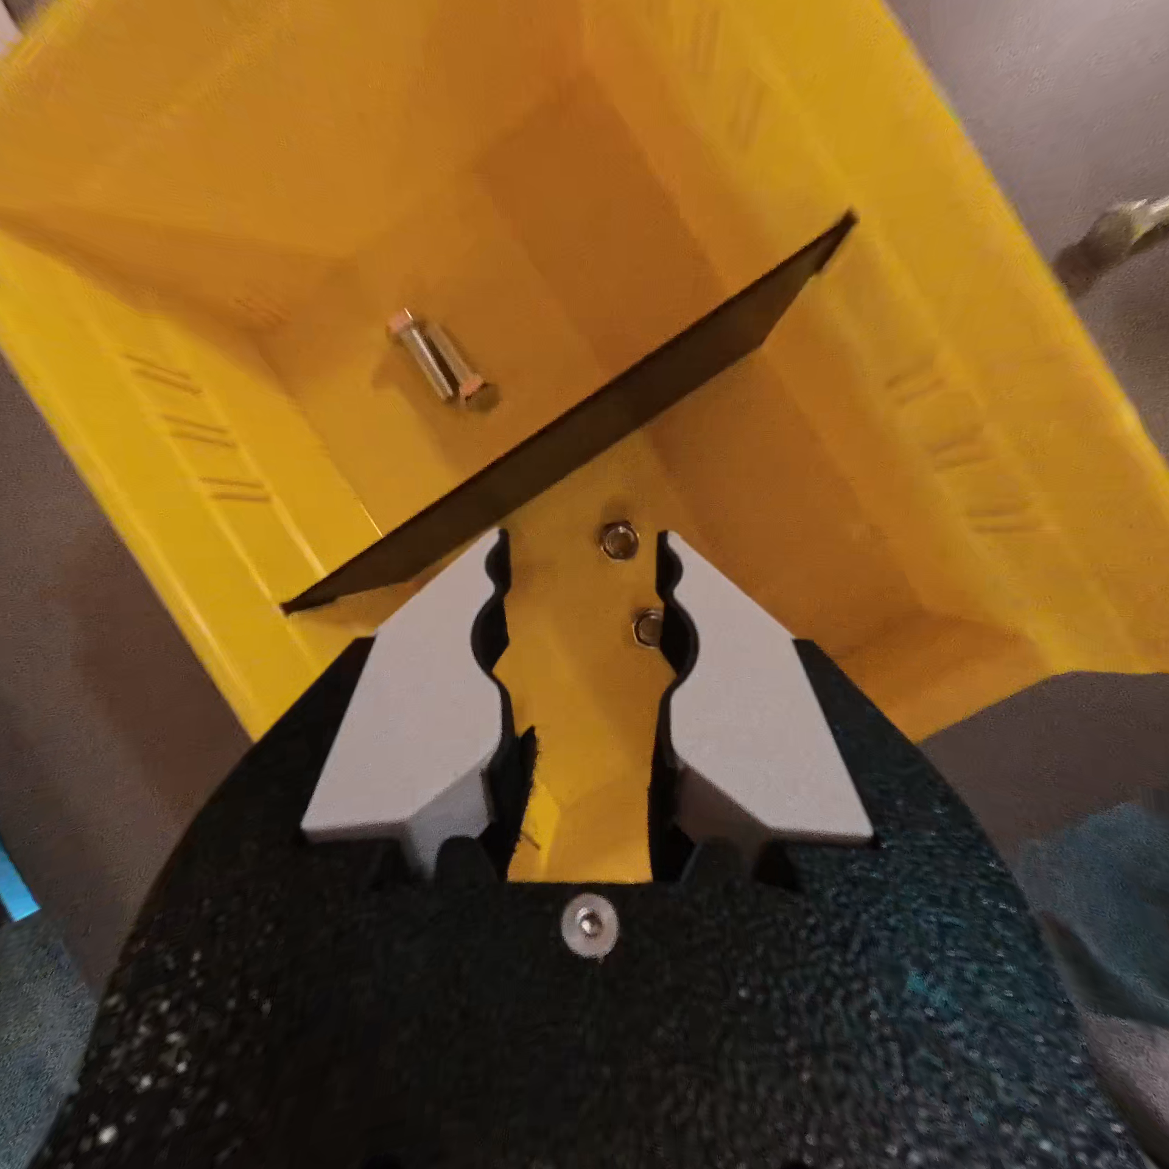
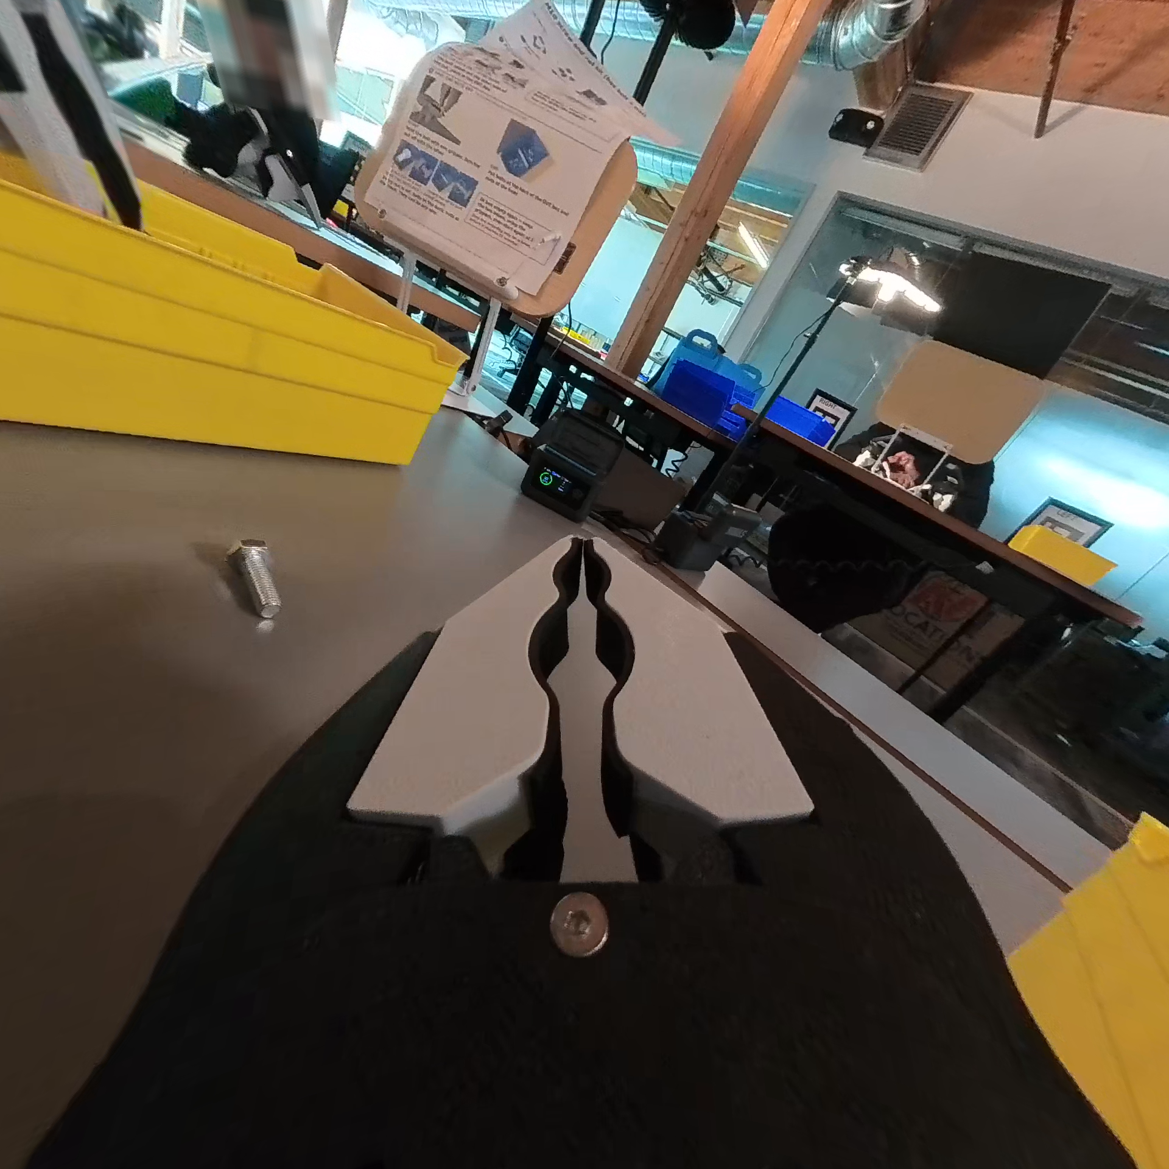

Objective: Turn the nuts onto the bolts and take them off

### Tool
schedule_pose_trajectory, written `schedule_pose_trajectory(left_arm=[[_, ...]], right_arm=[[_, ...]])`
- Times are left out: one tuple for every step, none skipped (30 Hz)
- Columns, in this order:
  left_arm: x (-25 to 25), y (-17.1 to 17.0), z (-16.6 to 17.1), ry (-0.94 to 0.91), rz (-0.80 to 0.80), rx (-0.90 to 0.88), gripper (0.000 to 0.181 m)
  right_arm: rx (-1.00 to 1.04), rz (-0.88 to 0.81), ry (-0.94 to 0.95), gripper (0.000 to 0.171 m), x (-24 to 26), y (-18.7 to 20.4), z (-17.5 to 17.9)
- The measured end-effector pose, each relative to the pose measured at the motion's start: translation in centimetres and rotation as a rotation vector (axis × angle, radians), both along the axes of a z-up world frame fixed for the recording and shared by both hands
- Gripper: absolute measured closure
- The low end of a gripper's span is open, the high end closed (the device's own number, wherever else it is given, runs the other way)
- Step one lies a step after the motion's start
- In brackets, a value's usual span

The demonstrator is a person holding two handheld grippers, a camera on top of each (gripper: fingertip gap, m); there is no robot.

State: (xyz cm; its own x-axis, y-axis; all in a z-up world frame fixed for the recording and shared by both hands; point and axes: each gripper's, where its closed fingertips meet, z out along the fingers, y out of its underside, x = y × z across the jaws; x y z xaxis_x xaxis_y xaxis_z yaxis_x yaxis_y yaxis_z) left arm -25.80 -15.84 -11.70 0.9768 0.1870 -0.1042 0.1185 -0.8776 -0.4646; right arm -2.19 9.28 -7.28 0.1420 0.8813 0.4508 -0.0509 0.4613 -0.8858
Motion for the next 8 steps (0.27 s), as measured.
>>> schedule_pose_trajectory(left_arm=[[0.1, -0.3, -1.3, -0.009, -0.003, -0.029, 0.137], [0.2, -0.5, -2.5, -0.024, -0.005, -0.046, 0.137], [0.4, -0.5, -3.4, -0.044, -0.007, -0.048, 0.137], [0.6, -0.3, -4.2, -0.065, -0.010, -0.039, 0.138], [0.7, -0.3, -4.8, -0.080, -0.007, -0.035, 0.138], [0.6, -0.4, -5.4, -0.082, -0.001, -0.047, 0.138], [0.5, -0.7, -5.9, -0.080, 0.001, -0.067, 0.138], [0.5, -0.7, -6.2, -0.083, -0.001, -0.067, 0.139]], right_arm=[[-0.003, -0.001, 0.000, 0.171, 0.0, 0.1, 0.0], [-0.006, -0.002, 0.000, 0.171, 0.0, 0.1, 0.0], [-0.009, -0.003, 0.000, 0.171, 0.0, 0.1, 0.0], [-0.010, -0.003, -0.001, 0.171, 0.0, 0.2, -0.1], [-0.011, -0.003, -0.002, 0.171, 0.0, 0.2, -0.1], [-0.010, -0.003, -0.003, 0.171, 0.0, 0.2, -0.1], [-0.010, -0.003, -0.004, 0.171, 0.0, 0.2, -0.1], [-0.010, -0.003, -0.004, 0.171, 0.0, 0.2, -0.2]])
